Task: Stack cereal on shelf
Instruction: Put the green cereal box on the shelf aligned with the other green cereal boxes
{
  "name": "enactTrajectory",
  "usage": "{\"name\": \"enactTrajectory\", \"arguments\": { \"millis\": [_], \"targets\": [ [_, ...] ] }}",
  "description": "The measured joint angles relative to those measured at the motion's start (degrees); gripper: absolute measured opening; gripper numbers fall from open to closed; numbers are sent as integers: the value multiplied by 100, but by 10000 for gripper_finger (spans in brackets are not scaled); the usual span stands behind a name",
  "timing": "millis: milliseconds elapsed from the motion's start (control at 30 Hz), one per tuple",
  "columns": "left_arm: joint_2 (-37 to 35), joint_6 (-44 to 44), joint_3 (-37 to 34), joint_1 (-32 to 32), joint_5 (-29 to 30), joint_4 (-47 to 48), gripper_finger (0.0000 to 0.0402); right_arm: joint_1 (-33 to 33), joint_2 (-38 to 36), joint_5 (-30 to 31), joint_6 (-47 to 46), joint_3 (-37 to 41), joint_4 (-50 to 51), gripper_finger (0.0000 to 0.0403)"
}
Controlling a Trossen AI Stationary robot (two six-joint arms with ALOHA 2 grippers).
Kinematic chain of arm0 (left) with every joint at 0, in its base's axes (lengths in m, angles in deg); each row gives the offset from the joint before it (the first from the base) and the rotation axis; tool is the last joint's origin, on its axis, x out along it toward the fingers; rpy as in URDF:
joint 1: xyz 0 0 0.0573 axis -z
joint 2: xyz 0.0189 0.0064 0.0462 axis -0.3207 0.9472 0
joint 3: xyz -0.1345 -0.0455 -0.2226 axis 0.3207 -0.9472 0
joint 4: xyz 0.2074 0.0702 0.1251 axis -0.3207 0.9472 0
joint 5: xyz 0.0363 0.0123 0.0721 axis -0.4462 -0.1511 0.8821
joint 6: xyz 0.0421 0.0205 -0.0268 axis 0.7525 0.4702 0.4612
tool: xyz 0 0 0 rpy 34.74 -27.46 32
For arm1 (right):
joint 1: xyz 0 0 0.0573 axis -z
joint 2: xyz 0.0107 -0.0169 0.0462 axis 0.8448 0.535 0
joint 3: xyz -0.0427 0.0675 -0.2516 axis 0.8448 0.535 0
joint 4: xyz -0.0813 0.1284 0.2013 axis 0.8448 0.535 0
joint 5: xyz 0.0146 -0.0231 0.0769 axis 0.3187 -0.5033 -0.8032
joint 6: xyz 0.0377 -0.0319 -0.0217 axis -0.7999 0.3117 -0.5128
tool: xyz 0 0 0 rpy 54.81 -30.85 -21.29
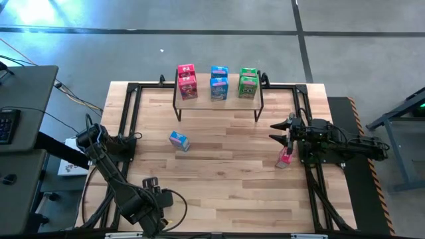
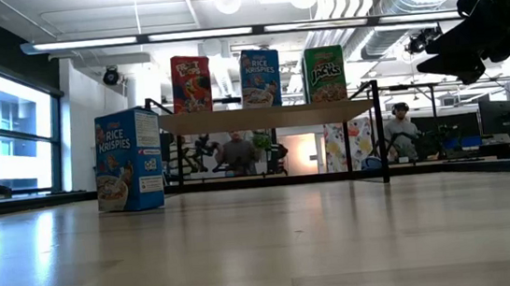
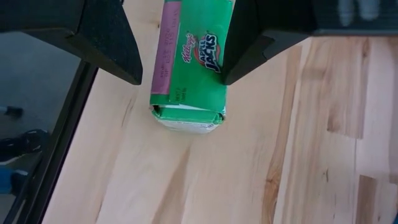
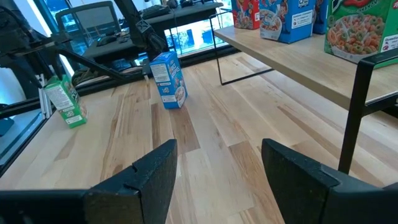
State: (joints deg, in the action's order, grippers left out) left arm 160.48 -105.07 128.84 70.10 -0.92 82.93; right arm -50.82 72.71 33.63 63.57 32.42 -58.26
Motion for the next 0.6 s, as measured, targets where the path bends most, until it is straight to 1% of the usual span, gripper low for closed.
{"name": "enactTrajectory", "arguments": {
  "millis": [300,467,600],
  "targets": [
    [-96,-28,-2,-4,-7,-6,214,0,0,0,0,0,17,227],
    [-87,-27,-2,-4,-114,-21,214,-2,0,0,0,0,53,227],
    [-88,-24,-1,-4,-116,-11,222,0,0,-2,2,0,59,227]
  ]
}}
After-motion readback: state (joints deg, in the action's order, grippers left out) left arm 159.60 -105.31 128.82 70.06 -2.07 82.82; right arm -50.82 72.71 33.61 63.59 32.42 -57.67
